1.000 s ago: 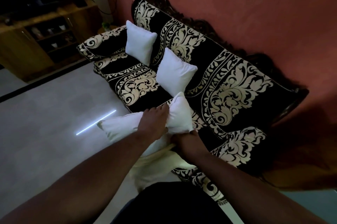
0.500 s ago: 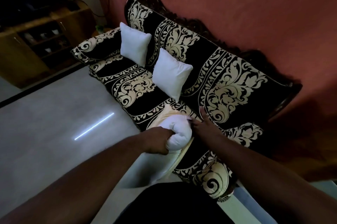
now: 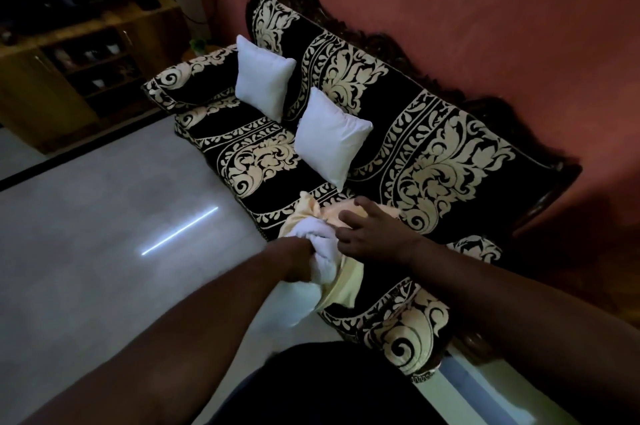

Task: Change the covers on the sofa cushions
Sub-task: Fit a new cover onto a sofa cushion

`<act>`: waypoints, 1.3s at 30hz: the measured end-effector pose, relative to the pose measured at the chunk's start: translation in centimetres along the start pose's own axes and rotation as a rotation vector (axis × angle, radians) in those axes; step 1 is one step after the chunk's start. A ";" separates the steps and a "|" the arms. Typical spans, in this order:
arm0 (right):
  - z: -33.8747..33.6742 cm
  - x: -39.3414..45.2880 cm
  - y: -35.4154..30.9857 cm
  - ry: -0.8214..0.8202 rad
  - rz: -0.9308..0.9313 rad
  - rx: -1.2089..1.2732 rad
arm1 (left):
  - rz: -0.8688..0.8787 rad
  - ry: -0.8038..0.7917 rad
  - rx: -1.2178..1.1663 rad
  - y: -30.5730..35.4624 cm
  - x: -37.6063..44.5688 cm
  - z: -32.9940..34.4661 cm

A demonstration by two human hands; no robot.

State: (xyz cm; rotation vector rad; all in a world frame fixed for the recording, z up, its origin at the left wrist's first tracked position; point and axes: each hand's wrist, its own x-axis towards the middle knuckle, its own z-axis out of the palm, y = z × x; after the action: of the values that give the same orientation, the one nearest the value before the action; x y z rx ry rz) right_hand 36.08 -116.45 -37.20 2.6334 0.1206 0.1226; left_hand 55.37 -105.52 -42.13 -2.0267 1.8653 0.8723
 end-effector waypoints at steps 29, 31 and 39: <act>-2.8 4.6 -5.0 -0.621 0.382 0.396 | -0.003 0.461 -0.288 -1.3 -1.0 -4.7; -3.1 5.7 -6.3 -0.645 0.298 0.490 | -0.016 0.511 -0.356 -0.7 -1.0 -4.9; -3.1 7.6 -11.3 -0.746 0.450 0.616 | -0.056 0.698 -0.566 2.6 -0.6 -7.4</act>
State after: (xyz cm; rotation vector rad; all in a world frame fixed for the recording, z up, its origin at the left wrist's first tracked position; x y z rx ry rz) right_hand 42.57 -104.30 -39.42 3.0489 -0.8005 -0.8661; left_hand 54.75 -109.54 -35.46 -3.0247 2.0112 0.8024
